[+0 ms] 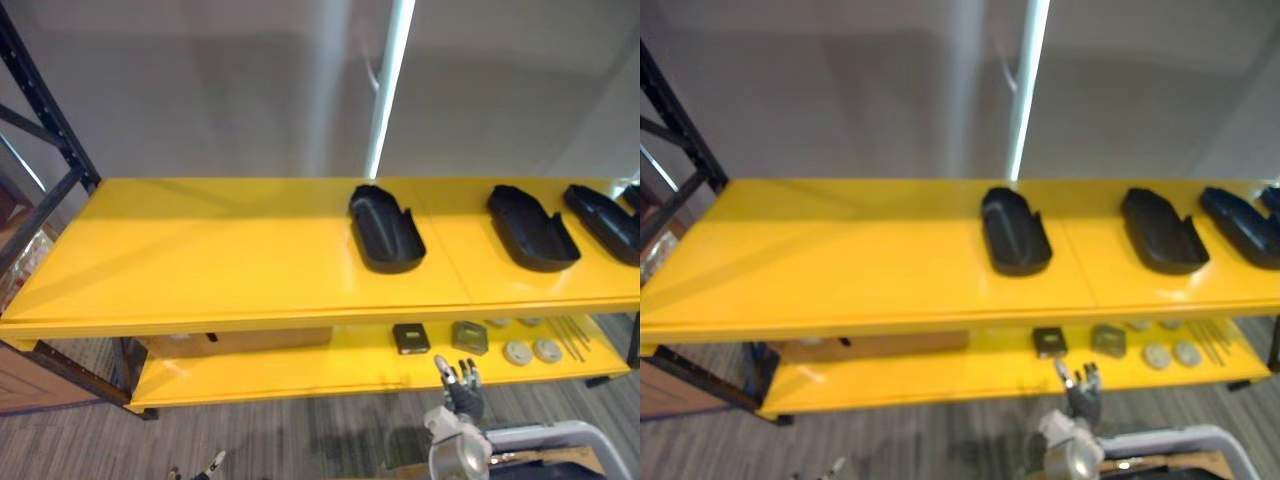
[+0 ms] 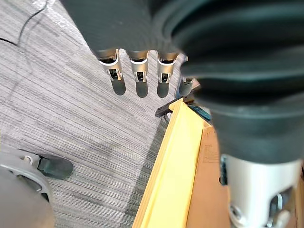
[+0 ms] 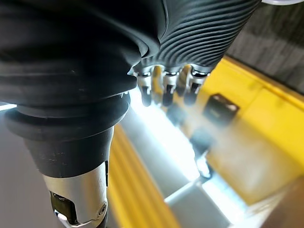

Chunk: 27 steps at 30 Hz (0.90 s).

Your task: Walk over and take plastic housings, then place them on the shelf

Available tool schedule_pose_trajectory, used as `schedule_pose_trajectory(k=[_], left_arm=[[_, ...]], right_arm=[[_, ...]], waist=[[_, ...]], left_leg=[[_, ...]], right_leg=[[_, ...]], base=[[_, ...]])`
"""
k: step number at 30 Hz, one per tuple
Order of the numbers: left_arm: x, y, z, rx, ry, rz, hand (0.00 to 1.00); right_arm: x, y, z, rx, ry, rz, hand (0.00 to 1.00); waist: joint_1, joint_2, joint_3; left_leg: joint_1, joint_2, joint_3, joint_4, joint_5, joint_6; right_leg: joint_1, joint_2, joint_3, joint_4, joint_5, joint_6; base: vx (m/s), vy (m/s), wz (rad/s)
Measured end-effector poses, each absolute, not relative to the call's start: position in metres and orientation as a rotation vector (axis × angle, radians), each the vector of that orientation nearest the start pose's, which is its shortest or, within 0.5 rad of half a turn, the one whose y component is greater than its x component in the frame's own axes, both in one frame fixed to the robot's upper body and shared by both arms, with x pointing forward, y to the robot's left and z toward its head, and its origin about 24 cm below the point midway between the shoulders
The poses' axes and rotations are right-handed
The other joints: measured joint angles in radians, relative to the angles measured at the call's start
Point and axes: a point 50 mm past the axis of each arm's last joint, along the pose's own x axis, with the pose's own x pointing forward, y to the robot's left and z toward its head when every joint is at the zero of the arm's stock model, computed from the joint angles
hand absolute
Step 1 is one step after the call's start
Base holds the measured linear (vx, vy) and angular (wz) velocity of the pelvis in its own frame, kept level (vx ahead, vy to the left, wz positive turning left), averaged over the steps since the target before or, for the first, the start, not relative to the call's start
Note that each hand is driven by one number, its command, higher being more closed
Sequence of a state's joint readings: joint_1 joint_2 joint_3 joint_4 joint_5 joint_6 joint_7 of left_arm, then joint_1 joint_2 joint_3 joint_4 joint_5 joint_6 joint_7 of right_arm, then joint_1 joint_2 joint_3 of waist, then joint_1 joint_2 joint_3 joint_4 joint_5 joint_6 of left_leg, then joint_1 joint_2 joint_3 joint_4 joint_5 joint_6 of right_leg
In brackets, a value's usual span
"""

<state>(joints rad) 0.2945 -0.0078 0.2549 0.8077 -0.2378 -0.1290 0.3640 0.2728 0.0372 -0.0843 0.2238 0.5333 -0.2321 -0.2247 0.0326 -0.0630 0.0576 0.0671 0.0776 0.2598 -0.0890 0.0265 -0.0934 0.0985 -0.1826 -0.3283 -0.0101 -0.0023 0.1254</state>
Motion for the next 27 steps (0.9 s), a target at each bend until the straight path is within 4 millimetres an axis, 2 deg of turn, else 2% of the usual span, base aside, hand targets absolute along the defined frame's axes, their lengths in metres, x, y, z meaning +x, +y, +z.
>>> schedule_pose_trajectory(k=[4, 6, 9, 11, 13, 14, 15, 16, 17, 19, 21, 23, 27], left_arm=[[0.061, 0.218, -0.146, -0.112, 0.944, 0.753, 0.00], [0.064, 0.219, -0.145, -0.050, 0.940, 0.664, 0.00], [0.070, 0.218, -0.144, 0.016, 0.935, 0.556, 0.00], [0.071, 0.222, -0.143, 0.040, 0.930, 0.527, 0.00], [0.066, 0.228, -0.142, 0.050, 0.938, 0.539, 0.00], [0.063, 0.227, -0.143, 0.045, 0.944, 0.543, 0.00], [0.057, 0.225, -0.144, 0.040, 0.958, 0.546, 0.00], [0.054, 0.220, -0.146, 0.027, 0.970, 0.544, 0.00], [0.049, 0.209, -0.149, 0.003, 0.990, 0.534, 0.00], [0.051, 0.208, -0.148, 0.012, 0.985, 0.515, 0.00], [0.056, 0.217, -0.146, 0.065, 0.966, 0.494, 0.00], [0.056, 0.223, -0.145, 0.086, 0.962, 0.500, 0.00], [0.059, 0.221, -0.144, 0.094, 0.955, 0.508, 0.00]], right_arm=[[0.171, -0.224, -0.031, 0.456, 0.145, -0.546, 0.00], [0.170, -0.233, -0.029, 0.436, 0.130, -0.547, 0.00], [0.173, -0.233, -0.028, 0.414, 0.127, -0.514, 0.00], [0.182, -0.230, -0.023, 0.403, 0.103, -0.474, 0.00], [0.202, -0.226, -0.010, 0.385, 0.051, -0.380, 0.00], [0.211, -0.225, -0.003, 0.368, 0.025, -0.341, 0.00], [0.218, -0.227, 0.005, 0.349, -0.001, -0.311, 0.00], [0.223, -0.229, 0.010, 0.334, -0.021, -0.297, 0.00], [0.229, -0.234, 0.018, 0.312, -0.052, -0.285, 0.00], [0.227, -0.238, 0.017, 0.303, -0.047, -0.295, 0.00], [0.226, -0.236, 0.012, 0.306, -0.027, -0.289, 0.00], [0.225, -0.236, 0.010, 0.308, -0.018, -0.287, 0.00], [0.226, -0.235, 0.011, 0.306, -0.034, -0.269, 0.00]], waist=[[-0.004, -0.006, 0.012], [-0.014, -0.003, 0.016], [-0.018, -0.002, 0.017], [-0.016, -0.015, 0.026], [0.008, -0.037, 0.042], [0.023, -0.031, 0.043], [0.040, -0.019, 0.045], [0.048, 0.007, 0.044], [0.048, 0.056, 0.039], [0.033, 0.058, 0.041], [0.022, 0.025, 0.063], [0.020, 0.009, 0.069], [0.027, 0.011, 0.071]], left_leg=[[-0.023, 0.001, -0.011, 0.000, -0.001, 0.001], [-0.032, -0.002, -0.033, 0.000, 0.005, 0.000], [-0.011, 0.001, -0.032, 0.007, 0.001, -0.003], [-0.009, 0.003, -0.034, 0.059, -0.022, 0.002], [-0.073, 0.015, -0.113, 0.291, -0.116, 0.069], [-0.104, 0.020, -0.166, 0.386, -0.149, 0.082], [-0.119, 0.022, -0.239, 0.441, -0.213, 0.068], [-0.118, 0.026, -0.284, 0.456, -0.241, 0.053], [-0.109, 0.055, -0.328, 0.464, -0.319, 0.017], [-0.102, 0.051, -0.326, 0.425, -0.340, 0.002], [-0.105, 0.033, -0.299, 0.412, -0.339, -0.002], [-0.106, 0.020, -0.281, 0.410, -0.339, -0.001], [-0.122, 0.011, -0.290, 0.412, -0.338, 0.001]], right_leg=[[-0.029, 0.004, 0.000, 0.029, -0.027, -0.001], [-0.031, 0.005, -0.004, 0.036, -0.041, -0.001], [-0.030, 0.010, 0.015, 0.050, -0.044, 0.001], [-0.031, 0.012, 0.078, 0.050, -0.045, -0.001], [-0.042, 0.014, 0.183, 0.055, -0.037, -0.013], [-0.051, 0.023, 0.230, 0.057, -0.027, -0.025], [-0.065, 0.038, 0.280, 0.060, -0.021, -0.025], [-0.074, 0.053, 0.309, 0.059, -0.018, -0.020], [-0.104, 0.101, 0.365, 0.055, -0.008, -0.003], [-0.135, 0.099, 0.388, 0.052, 0.008, 0.012], [-0.152, 0.078, 0.402, 0.040, 0.033, 0.021], [-0.150, 0.065, 0.411, 0.021, 0.044, 0.030], [-0.151, 0.057, 0.408, 0.002, 0.058, 0.030]], base=[[0.01, -0.009, 0.06], [0.06, -0.017, 0.21], [0.11, -0.016, -0.04], [0.10, -0.002, -0.49], [0.05, -0.022, -1.24], [0.02, -0.002, -1.64], [-0.03, 0.090, -1.48], [-0.07, 0.179, -1.70], [-0.09, 0.213, -1.27], [-0.08, 0.153, -0.64], [-0.09, 0.114, -0.36], [-0.06, 0.094, -0.21], [0.00, 0.042, 0.04]])
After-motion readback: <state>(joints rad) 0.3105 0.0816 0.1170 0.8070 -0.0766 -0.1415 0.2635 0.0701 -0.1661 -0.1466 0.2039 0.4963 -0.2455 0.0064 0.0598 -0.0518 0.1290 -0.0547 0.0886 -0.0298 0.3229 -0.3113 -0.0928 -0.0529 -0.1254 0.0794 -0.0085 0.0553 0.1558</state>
